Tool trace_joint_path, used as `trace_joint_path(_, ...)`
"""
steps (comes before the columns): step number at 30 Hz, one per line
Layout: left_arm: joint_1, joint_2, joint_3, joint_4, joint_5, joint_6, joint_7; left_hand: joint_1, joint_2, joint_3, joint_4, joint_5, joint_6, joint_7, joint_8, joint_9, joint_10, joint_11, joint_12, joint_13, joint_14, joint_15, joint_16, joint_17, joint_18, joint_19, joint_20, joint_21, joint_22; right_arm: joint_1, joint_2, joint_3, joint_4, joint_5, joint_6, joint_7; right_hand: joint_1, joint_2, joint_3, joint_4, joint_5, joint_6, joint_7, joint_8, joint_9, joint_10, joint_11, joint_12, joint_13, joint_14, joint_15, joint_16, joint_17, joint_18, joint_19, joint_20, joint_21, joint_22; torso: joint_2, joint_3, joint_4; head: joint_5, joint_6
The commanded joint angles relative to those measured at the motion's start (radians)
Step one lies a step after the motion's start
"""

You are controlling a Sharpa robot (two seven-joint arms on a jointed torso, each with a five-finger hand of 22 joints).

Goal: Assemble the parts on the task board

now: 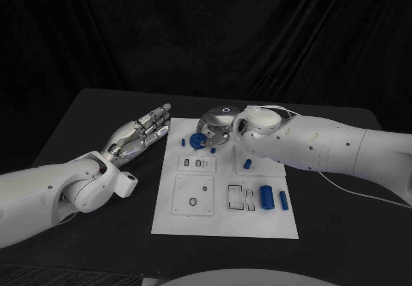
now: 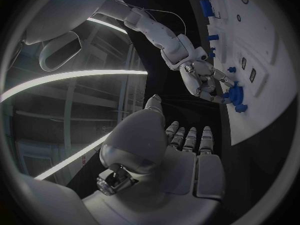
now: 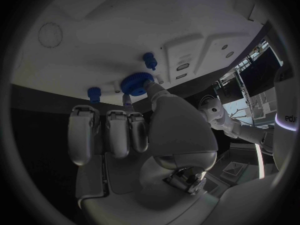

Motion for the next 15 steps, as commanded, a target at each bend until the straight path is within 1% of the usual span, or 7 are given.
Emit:
trace_joint_path(1,0.001,0.002,0.001,0.001,0.004,0.016,0.126,0.012,-0.002,0.005,-0.001,0.008,0.002,0.007,0.001,0.001,0.0,0.005,-0.003,-0.002,0.0,0.008,-0.004,-0.001,0.018,-0.003,0.008,-0.006,-0.002,-0.006,0.002,-0.001,-0.003,-0.003,0.01,0.014,0.011,0.006,0.004,-0.012,0.045,0.032,-0.003,0.019,0.019,0.107,-0.001,0.004,0.263,0.091,0.0,0.0,0.196,-0.012,0.038,0.0,0.001,0.191,0.0,0.0002,-0.0004,0.001,0.0)
trace_joint_path(2,0.001,0.002,0.001,0.001,0.004,0.017,0.126,0.014,-0.004,0.005,-0.002,0.009,0.002,0.007,0.001,0.001,0.0,0.005,-0.003,-0.002,0.0,0.009,-0.004,-0.001,0.019,-0.003,0.009,-0.006,-0.002,-0.006,0.003,-0.001,-0.004,-0.003,0.01,0.015,0.014,0.007,0.007,-0.017,0.074,0.048,-0.006,0.029,0.031,0.107,-0.003,0.004,0.263,0.091,-0.001,0.0,0.196,-0.012,0.038,-0.001,0.001,0.192,0.0,0.0002,-0.0007,0.002,-0.001)
trace_joint_path(3,0.001,0.002,0.001,0.001,0.004,0.018,0.126,0.015,-0.005,0.005,-0.003,0.01,0.002,0.007,0.001,0.001,0.0,0.005,-0.003,-0.002,0.0,0.009,-0.004,-0.001,0.019,-0.003,0.01,-0.006,-0.002,-0.007,0.003,-0.001,-0.004,-0.003,0.009,0.016,0.016,0.007,0.008,-0.02,0.086,0.053,-0.007,0.034,0.037,0.107,-0.004,0.004,0.263,0.091,-0.002,0.0,0.196,-0.012,0.038,-0.002,0.001,0.192,0.0,0.0001,-0.0008,0.002,-0.001)
trace_joint_path(6,0.001,0.001,0.001,0.001,0.004,0.021,0.125,0.016,-0.007,0.005,-0.004,0.013,0.002,0.007,0.001,0.001,0.0,0.006,-0.003,-0.002,0.0,0.01,-0.004,-0.001,0.019,-0.003,0.011,-0.006,-0.002,-0.007,0.002,-0.001,-0.003,-0.003,0.009,0.018,0.029,0.007,0.014,-0.037,0.119,0.076,-0.013,0.063,0.067,0.107,-0.009,0.004,0.263,0.091,-0.006,0.001,0.197,-0.011,0.038,-0.006,0.0,0.193,0.0,0.0002,-0.0009,0.002,-0.001)
trace_joint_path(8,0.001,0.001,0.001,0.0,0.004,0.022,0.125,0.018,-0.007,0.006,-0.004,0.015,0.002,0.007,0.001,0.001,0.0,0.006,-0.003,-0.002,0.0,0.01,-0.004,-0.001,0.019,-0.003,0.012,-0.006,-0.002,-0.008,0.001,-0.001,-0.003,-0.003,0.007,0.019,0.034,0.007,0.015,-0.043,0.128,0.078,-0.014,0.073,0.079,0.107,-0.011,0.004,0.263,0.092,-0.007,0.001,0.198,-0.011,0.038,-0.007,-0.001,0.193,0.0,0.0002,-0.0009,0.002,-0.001)
trace_joint_path(9,0.001,0.002,0.001,0.0,0.004,0.022,0.125,0.018,-0.007,0.006,-0.004,0.015,0.002,0.007,0.001,0.001,0.0,0.006,-0.003,-0.002,0.0,0.01,-0.004,-0.001,0.019,-0.003,0.012,-0.006,-0.002,-0.008,0.001,-0.001,-0.002,-0.003,0.006,0.02,0.038,0.007,0.017,-0.049,0.138,0.08,-0.016,0.083,0.09,0.107,-0.012,0.004,0.263,0.092,-0.009,0.001,0.197,-0.011,0.038,-0.008,-0.001,0.193,0.0,0.0002,-0.0009,0.002,-0.001)
trace_joint_path(15,0.001,0.003,0.001,-0.001,0.004,0.024,0.125,0.018,-0.007,0.007,-0.004,0.018,0.002,0.007,0.001,0.001,0.0,0.006,-0.003,-0.002,0.0,0.011,-0.004,-0.001,0.02,-0.003,0.013,-0.006,-0.002,-0.008,-0.001,-0.001,-0.001,-0.003,-0.015,0.024,0.037,0.011,0.019,-0.055,0.162,0.085,-0.023,0.112,0.122,0.107,-0.017,0.004,0.263,0.091,-0.013,0.001,0.197,-0.011,0.037,-0.011,-0.004,0.193,0.0,0.0008,-0.0014,0.003,-0.002)
